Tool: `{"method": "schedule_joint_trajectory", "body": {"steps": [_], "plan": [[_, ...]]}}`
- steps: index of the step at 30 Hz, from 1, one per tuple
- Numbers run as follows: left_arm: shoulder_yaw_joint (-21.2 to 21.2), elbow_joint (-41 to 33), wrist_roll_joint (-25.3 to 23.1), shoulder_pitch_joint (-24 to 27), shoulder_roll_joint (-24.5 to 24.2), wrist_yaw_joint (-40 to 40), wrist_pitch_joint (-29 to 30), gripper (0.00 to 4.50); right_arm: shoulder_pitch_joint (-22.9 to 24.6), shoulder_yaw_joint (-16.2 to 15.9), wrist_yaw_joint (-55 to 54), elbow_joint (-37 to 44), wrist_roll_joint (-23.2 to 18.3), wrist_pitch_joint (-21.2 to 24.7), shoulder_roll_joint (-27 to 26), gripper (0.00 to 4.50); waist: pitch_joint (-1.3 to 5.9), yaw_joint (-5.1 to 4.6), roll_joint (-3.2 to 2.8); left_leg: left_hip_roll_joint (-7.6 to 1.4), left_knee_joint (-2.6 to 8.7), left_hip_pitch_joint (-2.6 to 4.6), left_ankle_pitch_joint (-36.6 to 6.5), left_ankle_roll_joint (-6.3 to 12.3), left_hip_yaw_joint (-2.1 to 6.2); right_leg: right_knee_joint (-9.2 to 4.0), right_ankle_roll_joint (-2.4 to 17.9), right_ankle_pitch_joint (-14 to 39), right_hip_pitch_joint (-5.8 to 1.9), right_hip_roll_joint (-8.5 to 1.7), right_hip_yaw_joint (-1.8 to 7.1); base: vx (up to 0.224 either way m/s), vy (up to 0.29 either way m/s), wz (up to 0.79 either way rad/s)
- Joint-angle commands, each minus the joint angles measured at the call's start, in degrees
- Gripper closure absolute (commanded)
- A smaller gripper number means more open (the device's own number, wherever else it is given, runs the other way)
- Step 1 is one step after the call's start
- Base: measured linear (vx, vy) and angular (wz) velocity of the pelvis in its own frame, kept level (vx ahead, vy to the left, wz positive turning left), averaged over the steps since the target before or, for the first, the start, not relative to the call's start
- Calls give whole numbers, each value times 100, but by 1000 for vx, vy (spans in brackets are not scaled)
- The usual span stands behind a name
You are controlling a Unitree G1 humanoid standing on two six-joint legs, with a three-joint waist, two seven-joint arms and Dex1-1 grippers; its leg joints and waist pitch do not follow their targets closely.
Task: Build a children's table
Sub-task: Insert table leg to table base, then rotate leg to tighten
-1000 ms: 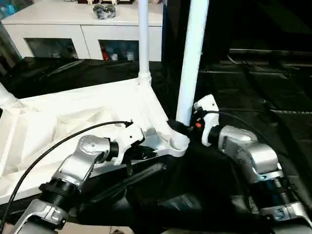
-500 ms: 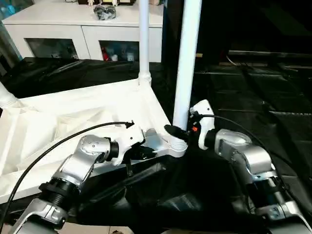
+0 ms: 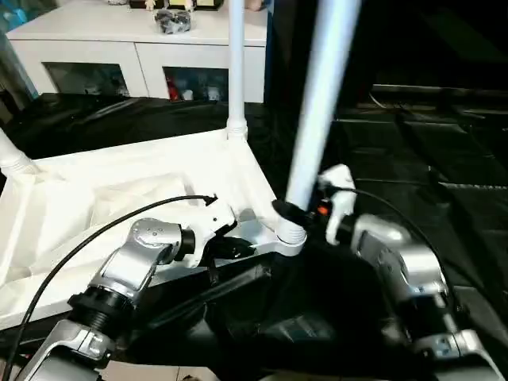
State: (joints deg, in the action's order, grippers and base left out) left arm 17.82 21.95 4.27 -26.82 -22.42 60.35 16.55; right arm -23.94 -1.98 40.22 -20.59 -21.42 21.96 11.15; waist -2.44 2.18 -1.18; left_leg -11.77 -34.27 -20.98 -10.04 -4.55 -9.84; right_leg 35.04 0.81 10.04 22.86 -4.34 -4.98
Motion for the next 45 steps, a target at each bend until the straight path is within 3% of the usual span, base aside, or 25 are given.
{"method": "schedule_joint_trajectory", "body": {"steps": [1,2,4,5,7,12,14,15,17,18,20,23,26,27,29,32,33,35,39,45], "plan": [[-48,70,-27,-64,-1,-150,75,450,237,128,-54,-246,29,-75,-20,259,318,3,-37,-107,427,70,-1760,44,42,-566,848,2220,-229,-343,267,0,0,0],[-51,84,-44,-80,2,-161,94,450,324,211,-70,-337,9,-213,-67,259,317,8,-58,-104,425,74,-1802,34,46,-567,848,2246,-227,-349,264,0,0,0],[-58,115,-77,-108,16,-201,114,450,422,315,-115,-467,-16,-433,-138,259,317,2,-31,-98,431,70,-1895,33,52,-585,816,2412,-236,-358,253,0,0,0],[-61,140,-91,-125,25,-220,115,450,482,375,-160,-531,-31,-562,-186,259,312,8,-87,-99,433,78,-1935,23,58,-590,804,2457,-224,-360,251,0,0,0],[-63,176,-124,-149,35,-267,92,450,557,426,-209,-592,-23,-712,-238,259,295,-13,-65,-92,438,101,-2123,17,66,-638,730,2721,-204,-354,230,0,0,0],[-68,309,-184,-217,71,-352,14,450,933,325,-272,-591,193,-1268,-304,259,273,-13,-95,-90,441,154,-2387,14,84,-726,563,3167,-157,-365,198,0,0,0],[-66,316,-189,-222,75,-354,12,450,996,300,-271,-531,219,-1325,-323,259,259,-33,-88,-90,465,127,-2482,13,108,-728,519,3261,-183,-364,174,0,0,0],[-56,311,-196,-221,71,-342,10,450,1019,244,-295,-481,300,-1384,-307,259,252,-43,-131,-92,470,149,-2568,4,115,-741,492,3323,-171,-369,166,0,0,0],[-14,312,-229,-224,45,-293,-18,450,986,125,-287,-493,508,-1521,-251,260,241,-72,-131,-88,482,175,-2725,-12,127,-785,451,3458,-179,-372,134,0,0,0],[10,307,-248,-218,26,-261,-33,450,939,37,-299,-516,619,-1528,-198,260,257,-86,-143,-86,498,153,-2680,-19,141,-774,446,3386,-214,-379,135,0,0,0],[45,297,-277,-208,-2,-215,-55,450,858,-115,-279,-549,782,-1550,-115,260,253,-88,-161,-93,508,160,-2671,-12,137,-768,470,3319,-199,-376,148,0,0,0],[100,298,-314,-202,-41,-142,-106,450,712,-342,-131,-664,953,-1580,-11,260,242,-121,-121,-77,496,165,-2758,6,131,-797,446,3462,-189,-372,136,0,0,0],[232,232,-380,-181,-167,64,-189,450,268,-810,332,-1077,1296,-1558,173,260,222,-175,-114,-64,491,154,-2867,8,152,-820,338,3732,-198,-377,95,0,0,0],[253,210,-383,-182,-194,124,-201,450,146,-892,469,-1216,1358,-1533,206,260,223,-219,-54,-61,478,165,-2934,17,156,-841,317,3815,-179,-380,77,0,0,0],[261,196,-380,-184,-212,178,-211,450,50,-953,569,-1334,1405,-1519,234,260,212,-257,-96,-60,470,182,-2978,29,169,-857,311,3876,-165,-393,63,0,0,0],[296,162,-384,-190,-262,323,-218,450,-196,-1073,727,-1651,1549,-1600,296,260,222,-290,-112,-87,510,161,-3073,16,201,-838,380,3633,-207,-383,44,0,0,0],[319,148,-395,-189,-287,367,-229,450,-261,-1088,783,-1716,1560,-1601,310,260,226,-299,-70,-91,512,173,-3115,18,196,-838,417,3574,-187,-382,55,0,0,0],[344,110,-380,-176,-319,440,-238,450,-328,-1119,943,-1772,1519,-1558,340,260,227,-294,-68,-89,499,195,-3086,37,184,-829,493,3548,-165,-397,82,0,0,0],[438,-67,-286,-97,-443,786,-327,450,-343,-1402,1848,-1827,1477,-1522,537,260,250,-259,-43,-118,526,160,-2913,85,171,-765,639,3220,-199,-392,133,0,0,0],[535,-321,-194,-13,-621,1256,-565,450,-335,-1559,2506,-1899,1509,-1740,677,260,289,-165,-16,-154,557,144,-2484,137,116,-683,941,2514,-227,-385,206,0,0,0]]}}
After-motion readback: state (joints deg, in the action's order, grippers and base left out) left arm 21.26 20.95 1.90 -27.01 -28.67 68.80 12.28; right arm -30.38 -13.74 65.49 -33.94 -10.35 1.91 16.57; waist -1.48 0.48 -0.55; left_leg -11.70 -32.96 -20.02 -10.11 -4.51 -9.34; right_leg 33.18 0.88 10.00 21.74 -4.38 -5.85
